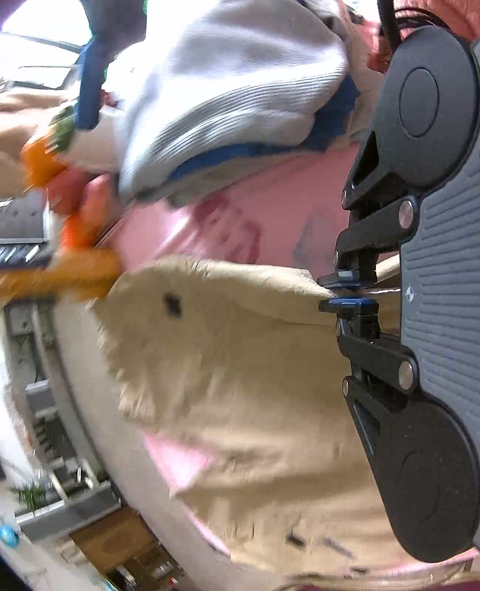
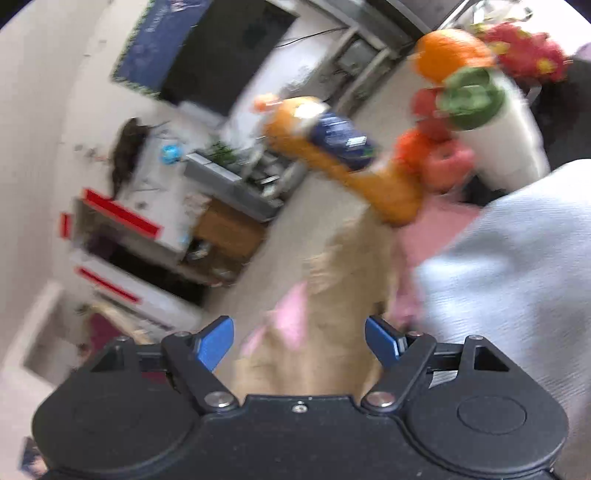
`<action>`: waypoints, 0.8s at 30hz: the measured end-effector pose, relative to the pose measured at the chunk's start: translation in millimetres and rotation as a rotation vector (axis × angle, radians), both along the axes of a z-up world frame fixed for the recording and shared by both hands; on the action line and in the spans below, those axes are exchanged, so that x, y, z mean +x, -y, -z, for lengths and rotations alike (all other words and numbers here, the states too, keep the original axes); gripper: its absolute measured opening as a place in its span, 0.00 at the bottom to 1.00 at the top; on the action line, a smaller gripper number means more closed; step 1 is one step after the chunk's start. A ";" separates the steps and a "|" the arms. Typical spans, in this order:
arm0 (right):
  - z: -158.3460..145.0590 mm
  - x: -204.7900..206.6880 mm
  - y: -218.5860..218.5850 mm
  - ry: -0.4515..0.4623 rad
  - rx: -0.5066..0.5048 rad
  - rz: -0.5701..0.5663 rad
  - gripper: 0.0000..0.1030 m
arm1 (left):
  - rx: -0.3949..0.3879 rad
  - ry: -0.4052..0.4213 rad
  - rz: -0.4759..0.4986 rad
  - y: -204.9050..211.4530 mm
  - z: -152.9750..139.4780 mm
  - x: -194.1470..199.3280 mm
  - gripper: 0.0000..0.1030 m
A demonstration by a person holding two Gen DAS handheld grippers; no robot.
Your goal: Fold clothes
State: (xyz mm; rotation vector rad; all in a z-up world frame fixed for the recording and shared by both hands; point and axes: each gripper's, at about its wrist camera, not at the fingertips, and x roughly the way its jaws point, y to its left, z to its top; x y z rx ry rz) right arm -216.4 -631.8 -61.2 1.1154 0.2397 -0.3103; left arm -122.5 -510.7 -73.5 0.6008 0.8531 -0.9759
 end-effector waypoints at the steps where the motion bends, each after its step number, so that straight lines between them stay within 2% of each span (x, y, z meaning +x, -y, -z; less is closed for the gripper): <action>1: -10.5 6.8 -5.4 0.003 -0.019 -0.016 0.76 | -0.022 -0.022 -0.013 -7.2 -9.2 11.5 0.06; 4: -36.6 33.1 -18.2 0.010 -0.066 -0.063 0.80 | -0.066 -0.063 -0.060 -28.6 -25.3 38.5 0.06; 6: -38.8 52.1 -22.3 -0.013 -0.097 -0.073 0.83 | -0.087 -0.093 -0.084 -40.9 -26.5 51.7 0.06; 8: -27.4 69.7 -21.1 -0.066 -0.123 -0.059 0.84 | -0.099 -0.130 -0.097 -49.7 -21.9 62.8 0.06; 10: 1.3 86.8 -13.7 -0.142 -0.111 -0.030 0.84 | -0.096 -0.154 -0.094 -54.5 -14.4 68.1 0.06; 12: 38.2 103.0 -1.4 -0.227 -0.079 -0.006 0.78 | -0.090 -0.162 -0.079 -56.0 -8.1 69.7 0.06; 13: 55.5 110.6 5.9 -0.264 -0.055 0.006 0.68 | -0.087 -0.164 -0.070 -56.6 -5.0 70.3 0.06; 14: 71.4 117.6 14.0 -0.296 -0.023 0.019 0.62 | -0.088 -0.166 -0.063 -56.8 -3.4 71.3 0.06; 17: 99.1 137.9 35.9 -0.323 0.021 0.045 0.62 | -0.105 -0.186 -0.047 -56.8 1.1 77.7 0.06; 19: 106.4 154.8 47.6 -0.336 0.011 0.068 0.62 | -0.114 -0.191 -0.035 -58.9 4.4 80.5 0.06; 22: 119.1 186.0 61.5 -0.413 -0.033 0.100 0.62 | -0.123 -0.201 -0.029 -63.8 11.7 88.3 0.06; 24: 128.4 201.0 66.6 -0.461 -0.041 0.120 0.34 | -0.126 -0.211 -0.030 -66.4 18.2 94.4 0.06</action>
